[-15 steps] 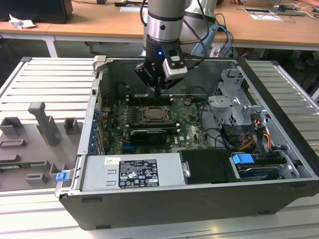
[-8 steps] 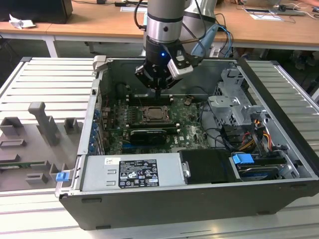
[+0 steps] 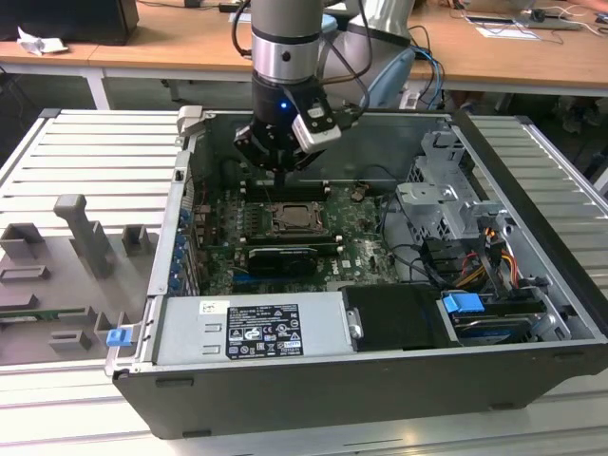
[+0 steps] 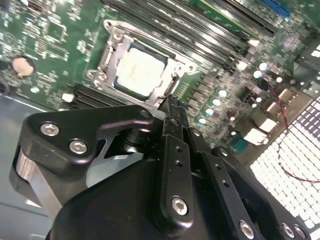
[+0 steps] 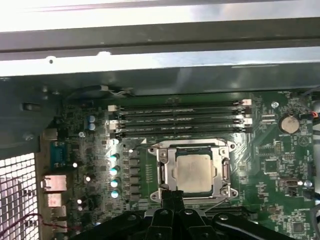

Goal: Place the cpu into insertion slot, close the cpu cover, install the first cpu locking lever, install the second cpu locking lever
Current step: 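Install the first cpu locking lever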

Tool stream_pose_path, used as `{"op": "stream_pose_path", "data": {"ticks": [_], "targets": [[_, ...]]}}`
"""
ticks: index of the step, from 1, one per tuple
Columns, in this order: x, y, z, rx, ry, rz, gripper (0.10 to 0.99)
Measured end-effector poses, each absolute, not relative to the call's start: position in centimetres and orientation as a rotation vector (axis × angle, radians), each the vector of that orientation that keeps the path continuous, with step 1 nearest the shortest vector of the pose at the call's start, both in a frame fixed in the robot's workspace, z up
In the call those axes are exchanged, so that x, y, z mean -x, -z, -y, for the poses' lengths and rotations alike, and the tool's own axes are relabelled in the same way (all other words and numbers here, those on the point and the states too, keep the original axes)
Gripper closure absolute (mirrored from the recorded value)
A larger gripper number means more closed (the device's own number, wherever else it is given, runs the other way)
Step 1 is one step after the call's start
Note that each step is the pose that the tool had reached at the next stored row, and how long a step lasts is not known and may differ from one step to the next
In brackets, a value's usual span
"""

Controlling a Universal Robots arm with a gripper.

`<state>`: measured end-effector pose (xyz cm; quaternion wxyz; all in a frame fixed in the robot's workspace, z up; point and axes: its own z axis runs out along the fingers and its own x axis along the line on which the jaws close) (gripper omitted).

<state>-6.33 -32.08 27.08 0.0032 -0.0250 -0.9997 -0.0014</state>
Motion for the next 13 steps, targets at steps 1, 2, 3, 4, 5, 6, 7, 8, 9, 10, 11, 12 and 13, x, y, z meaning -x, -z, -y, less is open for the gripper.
{"op": "stream_pose_path", "data": {"ticks": [1, 2, 3, 4, 5, 6, 7, 8, 9, 10, 11, 12, 13], "targets": [[6.6, -27.0, 32.1, 0.071, 0.006, 3.134, 0.980], [6.6, -26.9, 32.1, 0.034, 0.009, 3.135, 0.980], [6.9, -26.7, 32.1, 0.023, 0.011, 3.135, 0.980], [7.9, -26.6, 32.1, 0.023, 0.012, 3.136, 0.980], [8.8, -26.5, 32.0, 0.023, 0.012, 3.136, 0.980], [9.6, -26.4, 32.0, 0.023, 0.013, 3.136, 0.980], [10.0, -26.3, 31.8, 0.023, 0.014, 3.136, 0.980], [10.2, -26.2, 31.7, 0.023, 0.014, 3.136, 0.980], [10.4, -26.2, 31.6, 0.023, 0.014, 3.136, 0.980], [10.7, -26.0, 31.3, 0.023, 0.014, 3.136, 0.980], [10.7, -25.9, 30.8, 0.023, 0.014, 3.136, 0.980], [10.7, -25.8, 30.4, 0.024, 0.014, 3.136, 0.980], [10.7, -25.8, 30.0, 0.024, 0.014, 3.136, 0.980]]}}
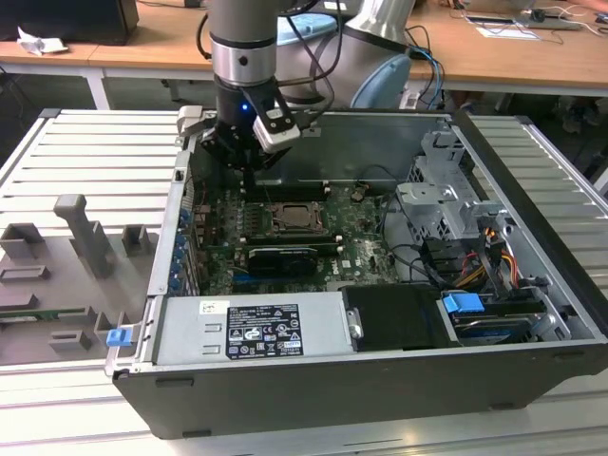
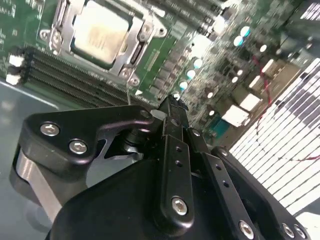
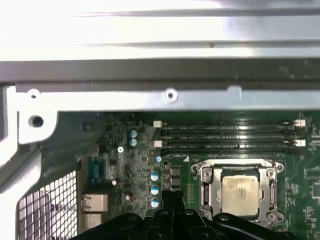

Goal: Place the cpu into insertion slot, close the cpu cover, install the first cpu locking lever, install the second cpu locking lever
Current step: 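Install the first cpu locking lever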

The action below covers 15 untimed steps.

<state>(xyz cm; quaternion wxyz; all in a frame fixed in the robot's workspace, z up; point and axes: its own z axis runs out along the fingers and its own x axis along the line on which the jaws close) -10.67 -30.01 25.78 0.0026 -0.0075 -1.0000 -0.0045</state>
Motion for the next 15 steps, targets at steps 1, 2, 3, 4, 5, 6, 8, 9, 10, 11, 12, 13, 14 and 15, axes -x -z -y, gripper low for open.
{"op": "stream_pose_path", "data": {"ticks": [1, 2, 3, 4, 5, 6, 8, 9, 10, 11, 12, 13, 14, 15], "targets": [[10.67, -25.76, 29.83, 0.023, 0.014, 3.136, 0.980], [10.67, -25.75, 29.79, 0.024, 0.014, 3.136, 0.980], [10.67, -25.72, 29.79, 0.023, 0.014, 3.136, 0.980], [10.67, -25.70, 29.79, 0.023, 0.014, 3.136, 0.980], [10.67, -25.69, 29.79, 0.023, 0.014, 3.136, 0.980], [10.67, -25.69, 29.79, 0.023, 0.014, 3.136, 0.980], [10.58, -25.67, 29.78, 0.023, 0.014, 3.136, 0.980], [10.51, -25.68, 29.79, 0.023, 0.014, 3.136, 0.980], [10.45, -25.68, 29.79, 0.023, 0.014, 3.136, 0.980], [10.39, -25.67, 29.79, 0.023, 0.014, 3.136, 0.980], [10.19, -25.66, 29.75, 0.023, 0.014, 3.136, 0.980], [9.81, -25.67, 29.68, 0.023, 0.014, 3.136, 0.980], [9.75, -25.68, 29.68, 0.023, 0.014, 3.136, 0.980], [9.72, -25.67, 29.68, 0.023, 0.014, 3.136, 0.980]]}}
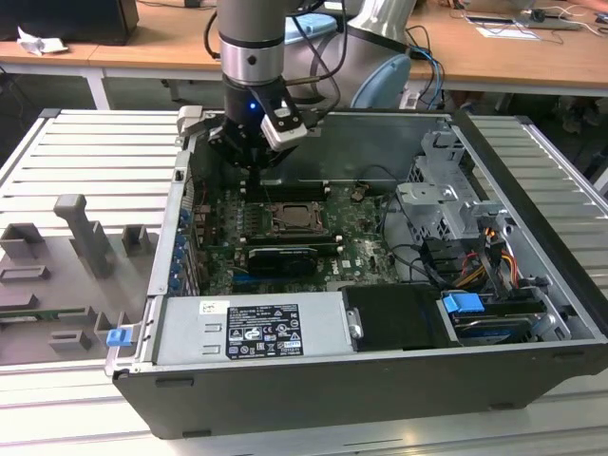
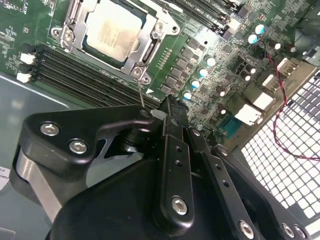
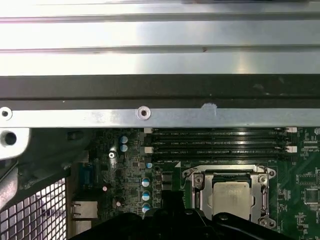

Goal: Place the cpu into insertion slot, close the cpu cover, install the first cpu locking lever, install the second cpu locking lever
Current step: 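Install the first cpu locking lever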

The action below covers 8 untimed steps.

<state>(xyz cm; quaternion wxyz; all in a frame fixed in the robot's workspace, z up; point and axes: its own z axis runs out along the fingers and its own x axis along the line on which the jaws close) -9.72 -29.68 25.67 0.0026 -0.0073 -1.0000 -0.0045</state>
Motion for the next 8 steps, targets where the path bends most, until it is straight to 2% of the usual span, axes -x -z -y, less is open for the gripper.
{"op": "stream_pose_path", "data": {"ticks": [8], "targets": [[10.62, -25.67, 29.54, 0.019, 0.014, 3.136, 0.980]]}}
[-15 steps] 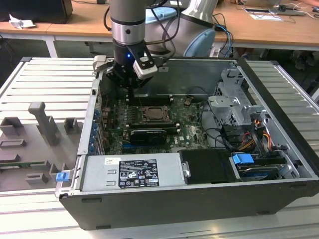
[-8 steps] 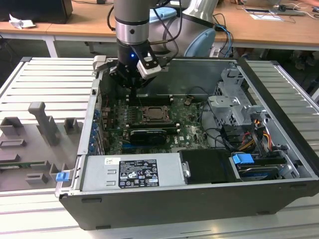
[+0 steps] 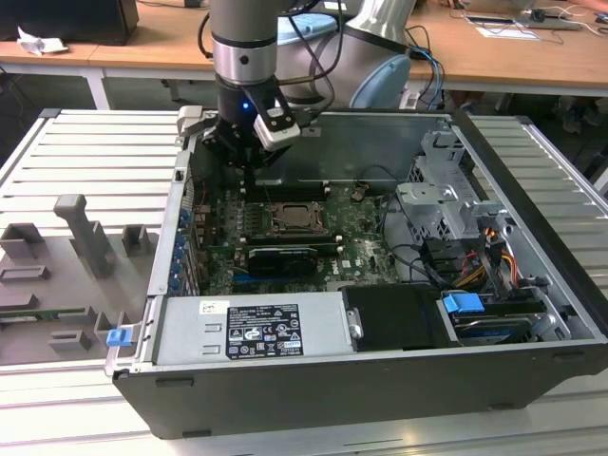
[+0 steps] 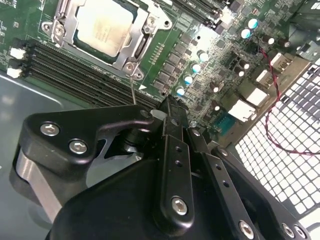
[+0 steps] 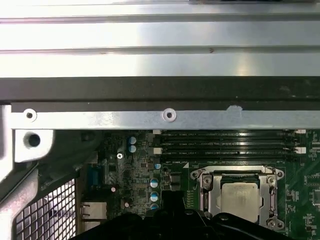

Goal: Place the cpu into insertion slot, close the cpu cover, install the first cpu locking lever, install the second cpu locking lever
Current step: 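Install the first cpu locking lever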

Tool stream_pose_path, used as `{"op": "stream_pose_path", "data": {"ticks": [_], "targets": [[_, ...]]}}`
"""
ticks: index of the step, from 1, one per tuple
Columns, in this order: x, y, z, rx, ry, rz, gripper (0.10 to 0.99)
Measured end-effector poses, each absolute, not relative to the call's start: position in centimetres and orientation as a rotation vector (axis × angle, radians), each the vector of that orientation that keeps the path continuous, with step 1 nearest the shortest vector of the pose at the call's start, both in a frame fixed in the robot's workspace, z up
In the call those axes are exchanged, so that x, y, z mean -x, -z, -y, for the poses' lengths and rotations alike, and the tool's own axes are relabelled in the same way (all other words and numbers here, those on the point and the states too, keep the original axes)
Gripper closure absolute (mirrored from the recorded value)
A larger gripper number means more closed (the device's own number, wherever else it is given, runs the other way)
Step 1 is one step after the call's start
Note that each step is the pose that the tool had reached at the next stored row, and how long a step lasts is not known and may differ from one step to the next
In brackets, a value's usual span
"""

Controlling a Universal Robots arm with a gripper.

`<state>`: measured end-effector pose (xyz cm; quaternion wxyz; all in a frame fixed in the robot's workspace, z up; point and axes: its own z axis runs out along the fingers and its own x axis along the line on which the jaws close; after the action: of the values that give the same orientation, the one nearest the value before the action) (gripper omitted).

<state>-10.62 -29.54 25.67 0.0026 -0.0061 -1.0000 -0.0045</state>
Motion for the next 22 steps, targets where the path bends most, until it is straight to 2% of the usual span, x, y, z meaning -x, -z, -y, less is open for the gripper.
{"op": "stream_pose_path", "data": {"ticks": [5, 18, 20, 22], "targets": [[10.4, -25.7, 28.5, 0.005, 0.014, 3.140, 0.980], [4.7, -25.2, 28.4, 0.005, 0.019, 3.140, 0.980], [4.3, -25.1, 28.5, 0.005, 0.120, 3.137, 0.980], [4.1, -24.8, 28.5, 0.005, 0.143, 3.136, 0.980]]}}
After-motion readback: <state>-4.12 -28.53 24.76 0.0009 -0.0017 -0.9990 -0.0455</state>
